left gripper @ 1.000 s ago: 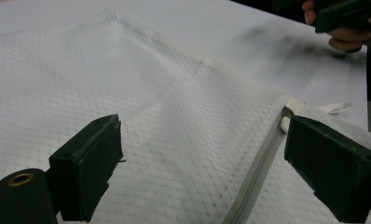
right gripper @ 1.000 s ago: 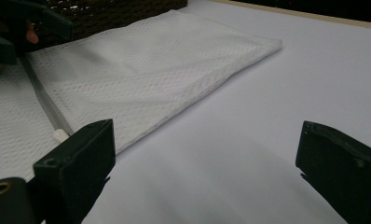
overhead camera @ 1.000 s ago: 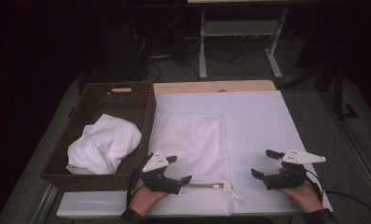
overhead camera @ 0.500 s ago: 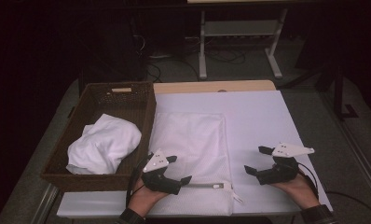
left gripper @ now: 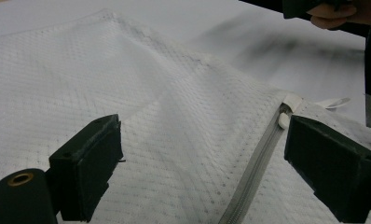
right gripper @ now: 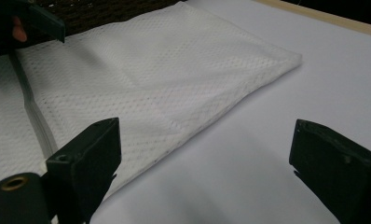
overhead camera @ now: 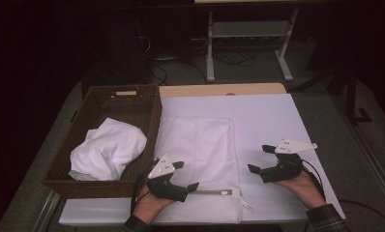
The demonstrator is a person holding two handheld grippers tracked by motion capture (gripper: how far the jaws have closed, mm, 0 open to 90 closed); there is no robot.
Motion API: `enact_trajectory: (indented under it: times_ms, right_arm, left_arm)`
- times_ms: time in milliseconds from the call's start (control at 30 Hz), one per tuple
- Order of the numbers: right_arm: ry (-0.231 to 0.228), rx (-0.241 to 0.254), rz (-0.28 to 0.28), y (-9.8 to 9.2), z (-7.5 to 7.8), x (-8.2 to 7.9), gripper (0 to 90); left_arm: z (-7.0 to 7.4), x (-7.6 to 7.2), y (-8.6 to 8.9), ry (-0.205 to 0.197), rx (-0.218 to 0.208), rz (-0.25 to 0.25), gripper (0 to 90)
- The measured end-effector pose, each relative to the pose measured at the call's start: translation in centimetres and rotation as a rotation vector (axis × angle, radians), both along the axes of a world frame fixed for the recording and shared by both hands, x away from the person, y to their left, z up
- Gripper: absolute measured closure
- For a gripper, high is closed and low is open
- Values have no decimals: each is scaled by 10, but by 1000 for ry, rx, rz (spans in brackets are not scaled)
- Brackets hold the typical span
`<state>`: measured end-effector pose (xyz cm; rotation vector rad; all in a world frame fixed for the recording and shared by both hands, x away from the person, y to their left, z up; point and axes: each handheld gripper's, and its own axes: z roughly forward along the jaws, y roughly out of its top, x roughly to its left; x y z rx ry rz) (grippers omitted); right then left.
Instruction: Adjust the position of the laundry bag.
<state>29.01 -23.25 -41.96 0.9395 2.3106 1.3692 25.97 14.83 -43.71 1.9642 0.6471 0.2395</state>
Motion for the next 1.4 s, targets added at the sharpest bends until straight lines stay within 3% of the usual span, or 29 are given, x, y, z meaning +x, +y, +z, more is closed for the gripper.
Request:
enact_trajectory:
  times_ms: [633,1400]
  right_arm:
    - [7,-14,13,19,5,25,129]
    - [80,-57,-2,39,0,59,178]
  left_arm:
    - [0,-1,1,2,-5,0,104]
    - [0,-2,1,-2,5,-8,104]
